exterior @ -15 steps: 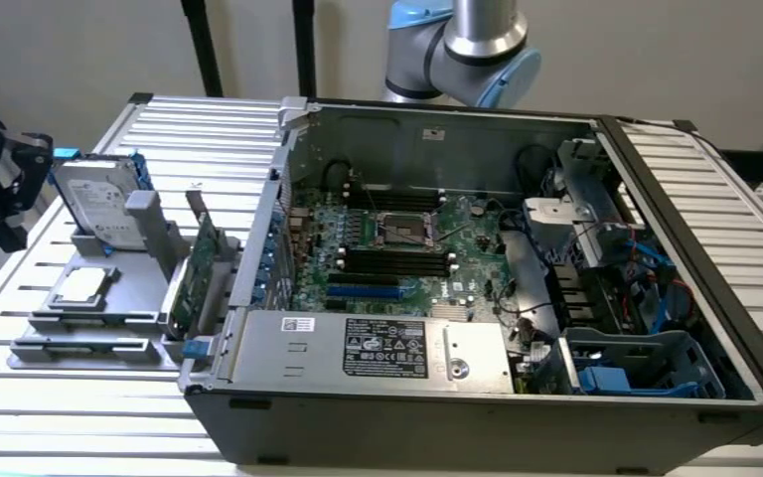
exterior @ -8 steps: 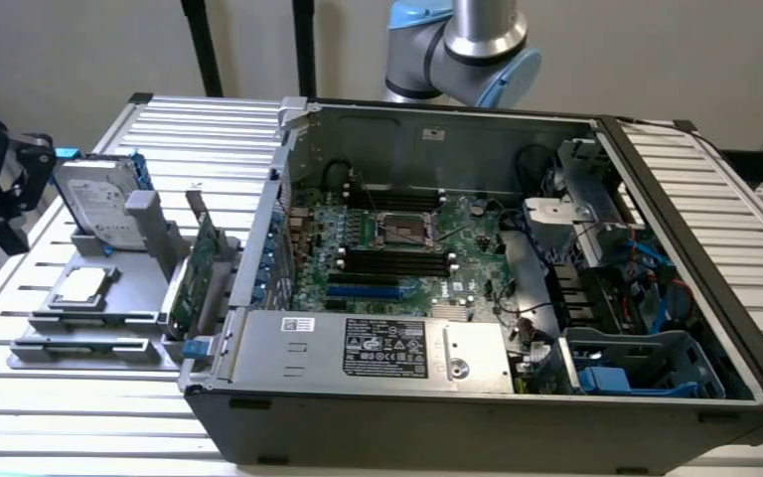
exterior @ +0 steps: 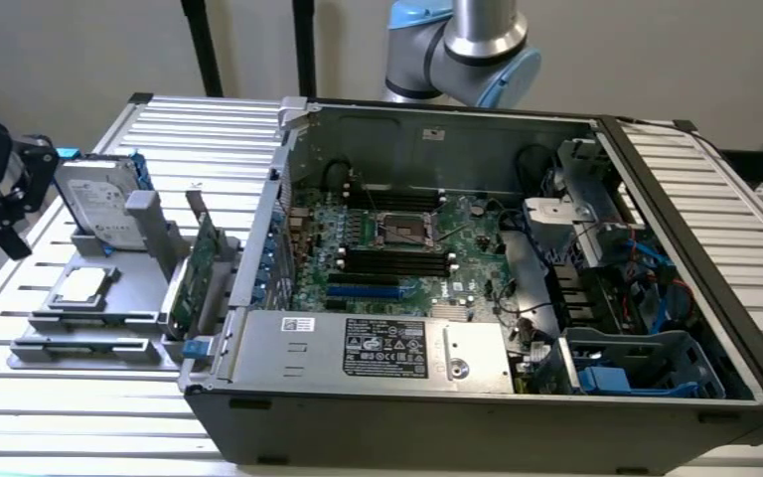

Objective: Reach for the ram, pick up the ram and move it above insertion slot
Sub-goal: 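Pick up the ram and move it above insertion slot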

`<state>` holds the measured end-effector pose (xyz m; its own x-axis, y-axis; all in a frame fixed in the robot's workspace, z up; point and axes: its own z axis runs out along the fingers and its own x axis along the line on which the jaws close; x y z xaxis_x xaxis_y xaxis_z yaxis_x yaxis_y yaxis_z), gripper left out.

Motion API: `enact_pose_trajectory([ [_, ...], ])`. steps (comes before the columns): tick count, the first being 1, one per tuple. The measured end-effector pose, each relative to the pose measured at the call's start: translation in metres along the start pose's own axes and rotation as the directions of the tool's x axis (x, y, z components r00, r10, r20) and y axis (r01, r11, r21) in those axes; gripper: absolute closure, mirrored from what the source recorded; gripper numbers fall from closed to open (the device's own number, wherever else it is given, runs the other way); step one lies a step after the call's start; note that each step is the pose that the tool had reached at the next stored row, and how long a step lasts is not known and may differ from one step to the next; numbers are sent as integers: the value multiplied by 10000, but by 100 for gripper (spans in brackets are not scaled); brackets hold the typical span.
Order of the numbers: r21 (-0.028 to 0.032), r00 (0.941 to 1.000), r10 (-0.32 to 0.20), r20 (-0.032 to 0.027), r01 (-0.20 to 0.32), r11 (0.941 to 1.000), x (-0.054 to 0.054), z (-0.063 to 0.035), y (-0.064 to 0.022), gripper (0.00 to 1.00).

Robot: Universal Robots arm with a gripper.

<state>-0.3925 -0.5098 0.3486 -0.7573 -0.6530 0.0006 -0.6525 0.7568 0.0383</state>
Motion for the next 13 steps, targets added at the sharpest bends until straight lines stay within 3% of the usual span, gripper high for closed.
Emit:
enact_pose_trajectory([
  [4, -1, 9974, -718, -27, 718, 9974, 0, 26, -1, 89],
  [7, -2, 9919, -1266, -48, 1266, 9920, 0, 46, -2, 89],
  [13, -9, 9723, -2335, -89, 2335, 9724, 0, 83, -3, 89],
])
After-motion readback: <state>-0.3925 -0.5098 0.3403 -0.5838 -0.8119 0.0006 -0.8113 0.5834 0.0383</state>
